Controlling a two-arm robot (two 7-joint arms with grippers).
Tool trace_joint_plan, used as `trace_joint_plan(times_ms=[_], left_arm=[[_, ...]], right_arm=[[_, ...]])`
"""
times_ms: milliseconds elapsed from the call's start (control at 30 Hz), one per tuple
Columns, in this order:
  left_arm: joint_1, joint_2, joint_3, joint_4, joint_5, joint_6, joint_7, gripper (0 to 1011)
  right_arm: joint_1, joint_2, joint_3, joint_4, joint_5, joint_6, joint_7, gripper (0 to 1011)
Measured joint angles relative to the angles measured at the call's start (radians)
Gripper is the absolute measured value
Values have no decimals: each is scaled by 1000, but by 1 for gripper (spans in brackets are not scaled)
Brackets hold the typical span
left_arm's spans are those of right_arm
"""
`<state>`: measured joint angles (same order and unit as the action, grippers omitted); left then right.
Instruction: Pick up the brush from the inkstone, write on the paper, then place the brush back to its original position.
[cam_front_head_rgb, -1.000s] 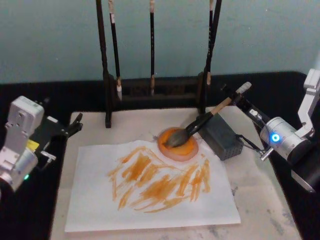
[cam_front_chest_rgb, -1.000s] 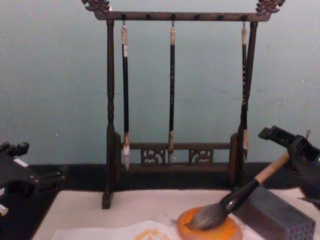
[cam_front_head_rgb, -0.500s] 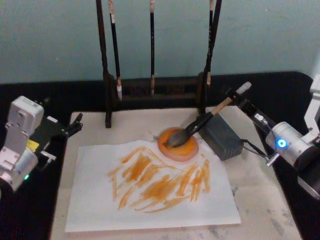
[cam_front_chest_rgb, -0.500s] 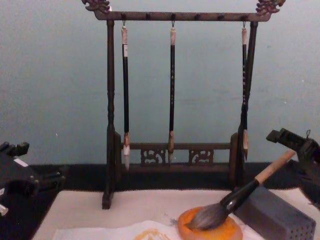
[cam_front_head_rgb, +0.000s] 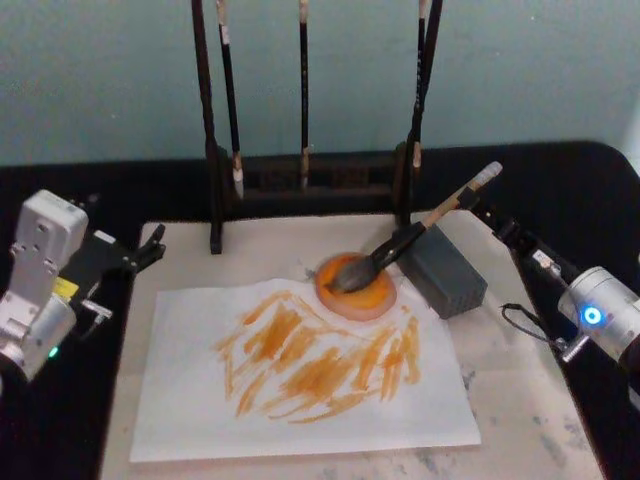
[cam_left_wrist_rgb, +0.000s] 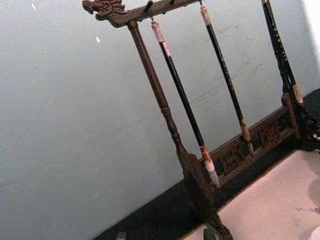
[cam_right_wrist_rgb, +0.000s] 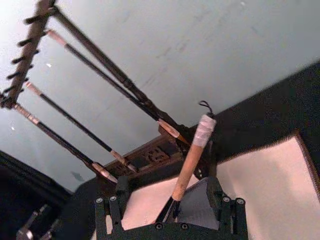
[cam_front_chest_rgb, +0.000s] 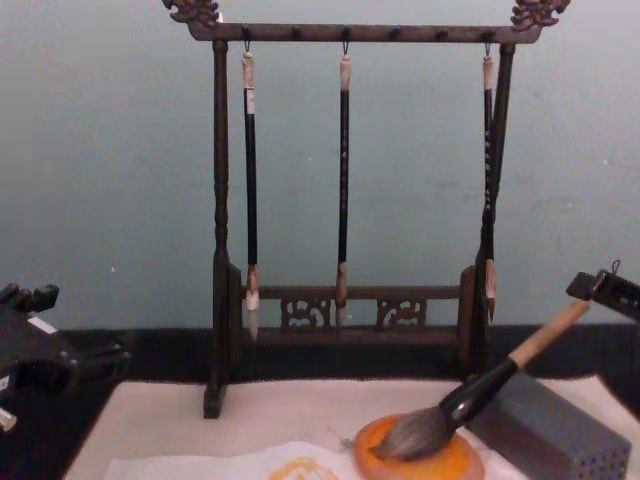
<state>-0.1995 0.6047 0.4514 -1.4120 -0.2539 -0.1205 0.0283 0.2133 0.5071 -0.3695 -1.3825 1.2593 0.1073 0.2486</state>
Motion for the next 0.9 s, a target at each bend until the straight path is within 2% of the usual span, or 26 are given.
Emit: trace_joint_plan(times_ms=[100,133,200,233,267,300,333,367,400,433,500,533,633,667,733,900], left_arm=[[0,0,0,0,0,0,0,1001],[0,0,0,0,0,0,0,1001],[0,0,0,0,0,0,0,1001],[0,0,0,0,0,0,0,1001],[0,0,0,0,0,0,0,1001],[0,0,0,0,0,0,0,1001],[0,0,0,0,0,0,0,1001],[0,0,0,0,0,0,0,1001],[0,0,0,0,0,0,0,1001],[0,0,0,0,0,0,0,1001],[0,0,0,0,0,0,0,1001],[0,0,0,0,0,0,0,1001],[0,0,0,0,0,0,0,1001],[0,0,0,0,0,0,0,1001],[0,0,0,0,0,0,0,1001],[0,0,0,0,0,0,0,1001]], right_arm=[[-12,11,-13,-28,-68,-42,-23,1000],[-17,16,-25,-45,-129,-76,-45,1000],[-19,21,-41,-58,-190,-104,-66,1000],[-20,23,-55,-66,-248,-129,-89,1000],[-20,23,-63,-69,-274,-138,-100,1000],[-19,23,-79,-71,-331,-157,-123,1000],[-19,23,-79,-71,-331,-157,-123,1000],[-16,23,-97,-72,-397,-181,-148,1000],[-14,23,-106,-72,-426,-192,-160,1000],[-8,21,-126,-68,-499,-218,-184,1000],[-2,19,-143,-60,-558,-237,-206,1000],[5,16,-158,-51,-608,-251,-220,1000],[17,9,-179,-32,-678,-268,-233,1000],[17,9,-179,-32,-678,-268,-233,1000],[25,3,-195,-16,-728,-280,-240,1000],[31,-4,-205,-2,-777,-286,-243,1000]])
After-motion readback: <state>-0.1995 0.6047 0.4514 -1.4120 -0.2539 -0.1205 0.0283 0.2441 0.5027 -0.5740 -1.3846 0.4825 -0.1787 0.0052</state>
